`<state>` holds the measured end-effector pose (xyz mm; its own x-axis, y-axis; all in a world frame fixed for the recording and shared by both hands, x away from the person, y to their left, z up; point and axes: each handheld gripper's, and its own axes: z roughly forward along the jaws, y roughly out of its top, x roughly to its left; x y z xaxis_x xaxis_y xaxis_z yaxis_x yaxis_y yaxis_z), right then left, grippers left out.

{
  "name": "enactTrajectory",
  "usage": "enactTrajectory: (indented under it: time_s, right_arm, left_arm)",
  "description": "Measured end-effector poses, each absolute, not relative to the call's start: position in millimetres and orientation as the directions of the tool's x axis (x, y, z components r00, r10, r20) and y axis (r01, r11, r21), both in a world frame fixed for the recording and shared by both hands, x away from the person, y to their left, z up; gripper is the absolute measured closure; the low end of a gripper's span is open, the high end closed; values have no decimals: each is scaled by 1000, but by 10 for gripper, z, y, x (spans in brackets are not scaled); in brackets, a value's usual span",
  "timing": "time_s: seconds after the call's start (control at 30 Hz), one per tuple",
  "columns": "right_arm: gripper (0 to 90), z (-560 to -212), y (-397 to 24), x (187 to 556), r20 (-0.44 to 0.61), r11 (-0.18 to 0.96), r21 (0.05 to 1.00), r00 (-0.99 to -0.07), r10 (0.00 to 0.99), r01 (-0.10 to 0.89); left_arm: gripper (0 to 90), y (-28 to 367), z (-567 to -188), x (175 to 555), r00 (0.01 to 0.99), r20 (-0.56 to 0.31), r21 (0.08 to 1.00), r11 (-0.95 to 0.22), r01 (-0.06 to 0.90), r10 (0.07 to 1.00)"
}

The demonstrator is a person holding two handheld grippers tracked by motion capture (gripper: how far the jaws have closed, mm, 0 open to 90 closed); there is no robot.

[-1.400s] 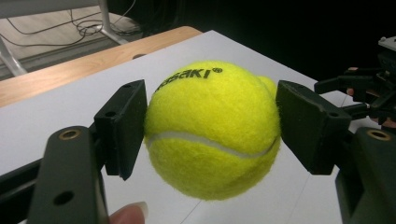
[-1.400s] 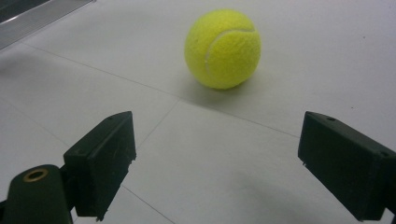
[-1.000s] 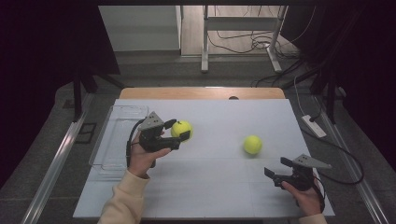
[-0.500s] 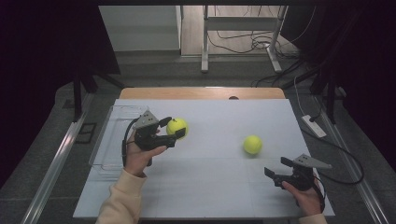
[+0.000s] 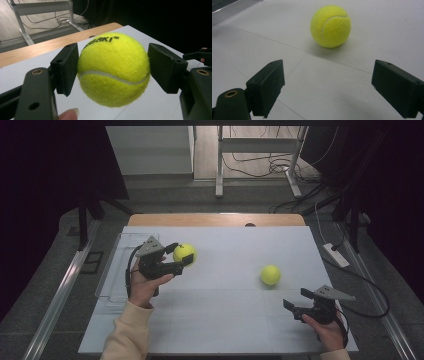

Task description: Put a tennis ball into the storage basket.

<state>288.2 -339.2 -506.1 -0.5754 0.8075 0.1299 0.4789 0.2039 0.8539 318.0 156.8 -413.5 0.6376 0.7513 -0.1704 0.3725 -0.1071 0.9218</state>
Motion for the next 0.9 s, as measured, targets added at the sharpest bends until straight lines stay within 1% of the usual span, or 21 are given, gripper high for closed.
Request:
enactTrajectory:
  time_s: [0.9]
  right_arm:
    - [110, -5067, -3393, 2886, 130, 207, 851, -575, 808, 483]
  left_arm:
    - [286, 1793, -4119, 3217, 581, -174, 927, -67, 370, 795]
